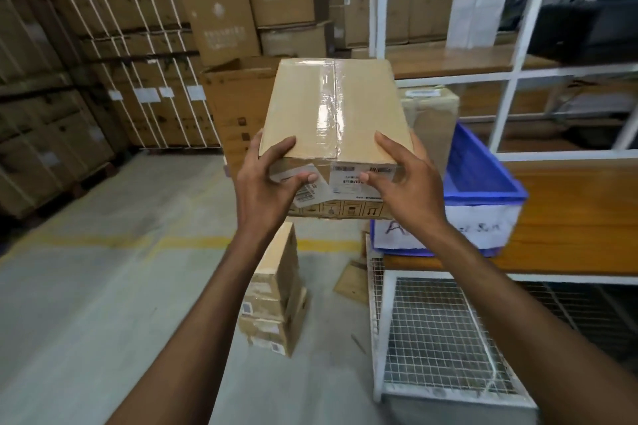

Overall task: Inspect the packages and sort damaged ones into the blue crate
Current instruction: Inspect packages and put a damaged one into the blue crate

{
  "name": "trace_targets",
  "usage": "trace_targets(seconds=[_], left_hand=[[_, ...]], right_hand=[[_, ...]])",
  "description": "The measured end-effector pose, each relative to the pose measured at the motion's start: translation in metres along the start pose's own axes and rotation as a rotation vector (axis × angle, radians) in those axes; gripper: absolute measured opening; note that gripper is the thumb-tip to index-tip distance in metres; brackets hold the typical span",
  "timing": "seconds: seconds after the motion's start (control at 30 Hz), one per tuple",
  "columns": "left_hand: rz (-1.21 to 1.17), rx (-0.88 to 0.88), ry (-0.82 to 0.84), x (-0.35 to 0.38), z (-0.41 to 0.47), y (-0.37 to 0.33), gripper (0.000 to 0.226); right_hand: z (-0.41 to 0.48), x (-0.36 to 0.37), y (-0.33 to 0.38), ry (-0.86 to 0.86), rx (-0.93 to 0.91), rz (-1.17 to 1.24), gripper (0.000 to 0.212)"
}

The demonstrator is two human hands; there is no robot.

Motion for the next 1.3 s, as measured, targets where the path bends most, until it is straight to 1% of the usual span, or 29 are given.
trace_targets(seconds=[0.23,0.43,0.6,0.77,0.93,1.07,1.2,1.3], left_hand=[[-0.095,0.103,0.038,0.1,-0.007,-0.088,0.064],[-0.194,0.129,0.06,0.203,-0.029,-0.166,0.064],[-0.196,0.119,0.034,0.275,-0.045,-0.206,0.064],[-0.167,0.09,0.104,0.33,-0.051,-0.216,0.066],[-0.179,0.075,0.174,0.38,-0.056,-0.213,0.066],[-0.188,0.079,0.188,0.414,-0.051,-0.213,0.064],[-0.186,0.076,0.227,0.44,-0.04,-0.217,0.064],[-0.18,0.088,0.22,0.459,-0.032,-0.217,0.063]], right_hand=[[-0.006,-0.128,-0.052,-0.106,0.017,-0.088,0.068],[-0.008,-0.247,-0.113,-0.114,0.034,-0.162,0.069],[-0.005,-0.314,-0.159,-0.09,0.035,-0.214,0.069],[-0.006,-0.348,-0.202,-0.077,0.091,-0.218,0.067],[-0.005,-0.361,-0.245,-0.075,0.16,-0.245,0.066],[0.004,-0.367,-0.277,-0.092,0.196,-0.247,0.066],[0.012,-0.377,-0.301,-0.134,0.193,-0.249,0.063],[0.028,-0.385,-0.318,-0.123,0.202,-0.249,0.063]])
Point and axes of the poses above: each hand's wrist, its own z-axis towards the middle knuckle, its own x-axis out of the palm, y = z × x, the point moved 1 cm from there along z, towards the middle knuckle, and after that the axes turned 6 degrees about -z, right-handed, at the moved point
